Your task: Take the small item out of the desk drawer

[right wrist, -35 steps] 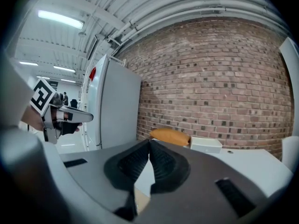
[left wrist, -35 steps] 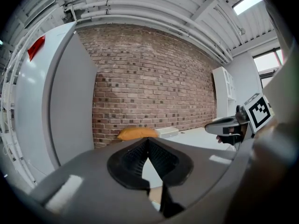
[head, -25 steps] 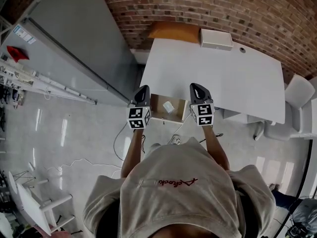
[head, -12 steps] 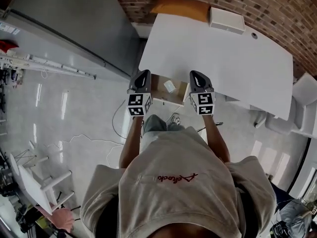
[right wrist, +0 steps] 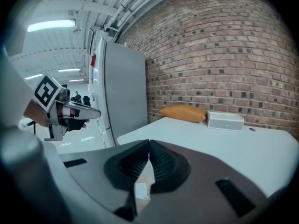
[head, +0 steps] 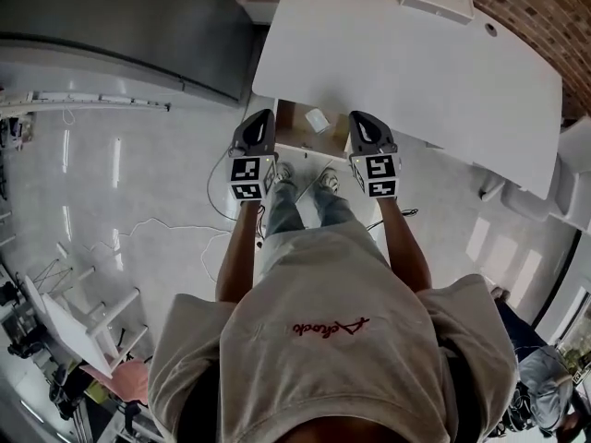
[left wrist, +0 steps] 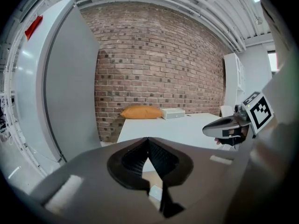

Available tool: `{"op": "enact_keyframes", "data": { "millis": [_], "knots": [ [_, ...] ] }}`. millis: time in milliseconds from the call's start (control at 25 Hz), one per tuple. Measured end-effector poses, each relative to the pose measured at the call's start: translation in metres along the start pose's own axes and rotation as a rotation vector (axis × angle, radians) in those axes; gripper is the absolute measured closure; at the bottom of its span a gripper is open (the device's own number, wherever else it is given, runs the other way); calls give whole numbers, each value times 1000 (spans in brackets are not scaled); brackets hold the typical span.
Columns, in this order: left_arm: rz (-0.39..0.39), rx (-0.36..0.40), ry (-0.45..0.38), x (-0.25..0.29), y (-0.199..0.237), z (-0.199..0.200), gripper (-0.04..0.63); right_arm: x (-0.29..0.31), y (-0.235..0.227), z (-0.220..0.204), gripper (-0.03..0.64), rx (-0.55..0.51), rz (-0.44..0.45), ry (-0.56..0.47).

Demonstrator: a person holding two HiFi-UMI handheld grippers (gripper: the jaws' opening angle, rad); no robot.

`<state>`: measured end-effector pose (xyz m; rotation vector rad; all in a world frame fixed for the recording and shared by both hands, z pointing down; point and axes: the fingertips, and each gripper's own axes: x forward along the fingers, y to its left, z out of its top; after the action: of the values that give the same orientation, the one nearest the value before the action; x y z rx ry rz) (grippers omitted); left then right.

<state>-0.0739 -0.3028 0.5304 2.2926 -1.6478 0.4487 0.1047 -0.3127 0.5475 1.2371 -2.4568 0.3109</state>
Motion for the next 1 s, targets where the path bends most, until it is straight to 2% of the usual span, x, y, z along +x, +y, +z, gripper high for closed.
{"op": "enact_keyframes", "data": {
  "millis": [720, 1000],
  "knots": [
    [-207, 6, 113, 13, 23, -92, 586, 44, 59, -92, 604, 83, -97, 161],
    [-217, -22, 148, 15, 40, -133, 586, 59, 79, -136, 604, 113, -101, 246]
  ]
}}
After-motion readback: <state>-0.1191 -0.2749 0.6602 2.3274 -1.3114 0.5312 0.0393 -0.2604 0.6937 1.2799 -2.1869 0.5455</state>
